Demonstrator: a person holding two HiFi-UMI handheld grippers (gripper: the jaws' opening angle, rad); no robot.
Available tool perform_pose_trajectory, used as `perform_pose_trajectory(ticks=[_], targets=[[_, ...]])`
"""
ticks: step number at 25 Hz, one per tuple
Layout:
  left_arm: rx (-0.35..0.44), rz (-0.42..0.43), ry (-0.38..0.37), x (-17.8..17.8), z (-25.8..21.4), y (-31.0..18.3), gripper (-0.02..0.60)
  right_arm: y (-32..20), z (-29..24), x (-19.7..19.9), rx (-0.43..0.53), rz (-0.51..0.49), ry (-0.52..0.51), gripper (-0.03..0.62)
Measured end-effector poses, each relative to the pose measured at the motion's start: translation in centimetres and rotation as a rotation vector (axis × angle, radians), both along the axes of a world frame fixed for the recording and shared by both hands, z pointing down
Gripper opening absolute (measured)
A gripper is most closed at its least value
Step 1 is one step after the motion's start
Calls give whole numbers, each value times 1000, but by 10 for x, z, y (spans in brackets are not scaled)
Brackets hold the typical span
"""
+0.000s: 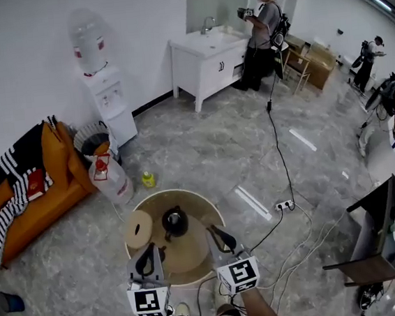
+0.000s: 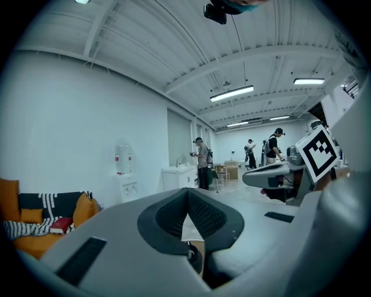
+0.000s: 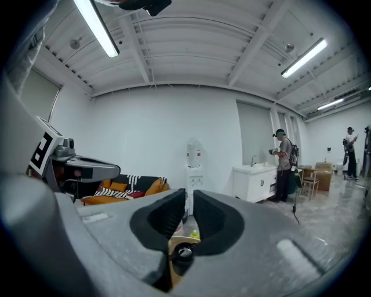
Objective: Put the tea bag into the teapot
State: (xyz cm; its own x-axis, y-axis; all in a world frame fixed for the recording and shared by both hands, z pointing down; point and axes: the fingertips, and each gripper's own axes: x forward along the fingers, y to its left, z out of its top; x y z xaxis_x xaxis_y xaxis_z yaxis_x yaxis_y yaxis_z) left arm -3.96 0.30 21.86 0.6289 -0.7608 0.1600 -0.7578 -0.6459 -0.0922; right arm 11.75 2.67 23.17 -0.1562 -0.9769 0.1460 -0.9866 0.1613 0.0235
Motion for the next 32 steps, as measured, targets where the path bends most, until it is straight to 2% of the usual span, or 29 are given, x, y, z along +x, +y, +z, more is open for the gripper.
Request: perform_pose_trajectory(ticks=[6,17,21,25,32], targets=[[32,57,-16,-5,-15,28,15,39,-17,-4,30,62,4,8],[18,76,-15,-19,-21,78,15,108,-26,-16,22,85,10,0],[-3,57,3,-23,-21,83,15,111,-22,-17,20,87,26,0],[30,71,-12,-25,-22,81,15,109,-22,-17,14,88,38,0],[26,71,-11,-26,-23,77,15,105,-23,-22,17,88,33,0]])
